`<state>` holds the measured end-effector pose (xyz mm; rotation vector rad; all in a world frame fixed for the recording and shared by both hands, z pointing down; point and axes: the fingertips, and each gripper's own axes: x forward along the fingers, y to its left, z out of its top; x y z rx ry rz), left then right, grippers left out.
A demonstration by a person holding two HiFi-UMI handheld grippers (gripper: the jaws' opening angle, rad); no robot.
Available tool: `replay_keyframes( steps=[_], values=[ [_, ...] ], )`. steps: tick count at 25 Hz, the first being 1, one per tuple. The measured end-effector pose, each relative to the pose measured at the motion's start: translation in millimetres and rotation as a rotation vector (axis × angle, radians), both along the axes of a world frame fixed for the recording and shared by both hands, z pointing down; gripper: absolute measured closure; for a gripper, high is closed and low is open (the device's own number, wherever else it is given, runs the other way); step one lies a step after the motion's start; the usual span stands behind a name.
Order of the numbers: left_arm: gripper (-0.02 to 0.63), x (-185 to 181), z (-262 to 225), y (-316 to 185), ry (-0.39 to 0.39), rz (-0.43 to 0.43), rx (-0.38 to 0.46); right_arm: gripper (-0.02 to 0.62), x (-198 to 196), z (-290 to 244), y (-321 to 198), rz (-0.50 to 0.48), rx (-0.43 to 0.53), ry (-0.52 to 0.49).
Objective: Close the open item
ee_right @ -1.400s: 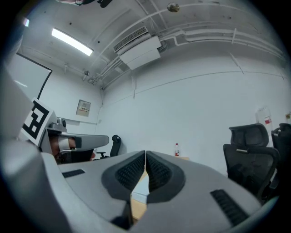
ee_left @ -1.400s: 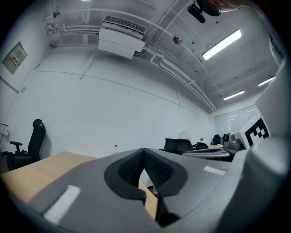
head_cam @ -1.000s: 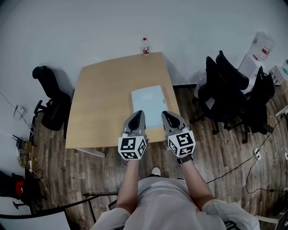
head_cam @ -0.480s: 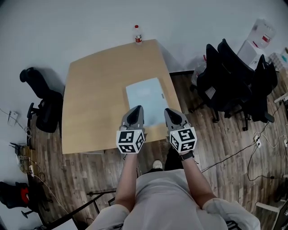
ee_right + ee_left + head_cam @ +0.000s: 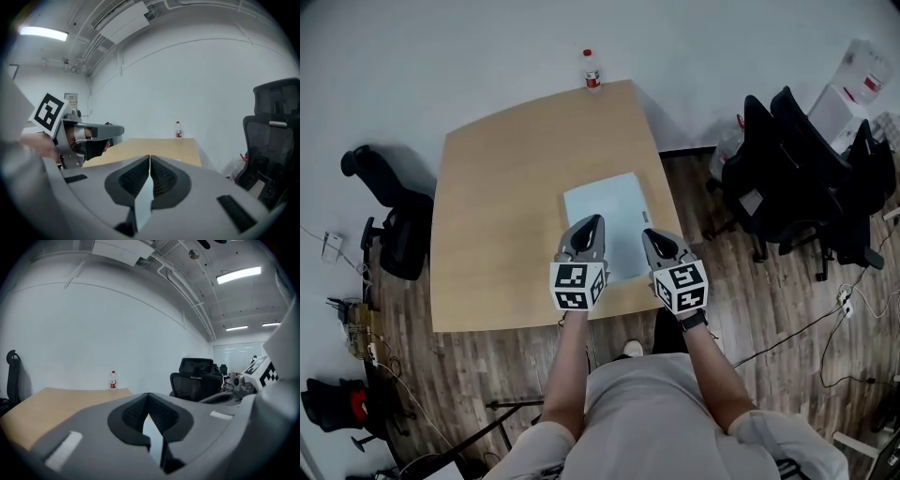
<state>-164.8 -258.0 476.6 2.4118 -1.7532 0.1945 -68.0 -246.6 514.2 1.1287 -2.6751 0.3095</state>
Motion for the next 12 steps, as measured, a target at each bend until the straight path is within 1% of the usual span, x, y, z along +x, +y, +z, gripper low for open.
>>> replay_keyframes(
  steps=[2,4,9,12],
  values=[
    [0.597,2,1,-15,0.026,-0.009,-0.001,0.581,2,7,-11,-0.001,-0.020,0.015],
    [0.597,3,5,-29,0.034,-0.003,-0.011,0.580,1,14,-19,0.001,-0.038,0.025],
    [0.597,6,30,-59,0.014,0.026,-0.077,0.581,-3,35,-31,-0.025,-0.084,0.055],
    [0.597,13,44,-73,-0.016,0.067,-0.116,0.581,-5,45,-36,-0.047,-0.111,0.072]
  ],
)
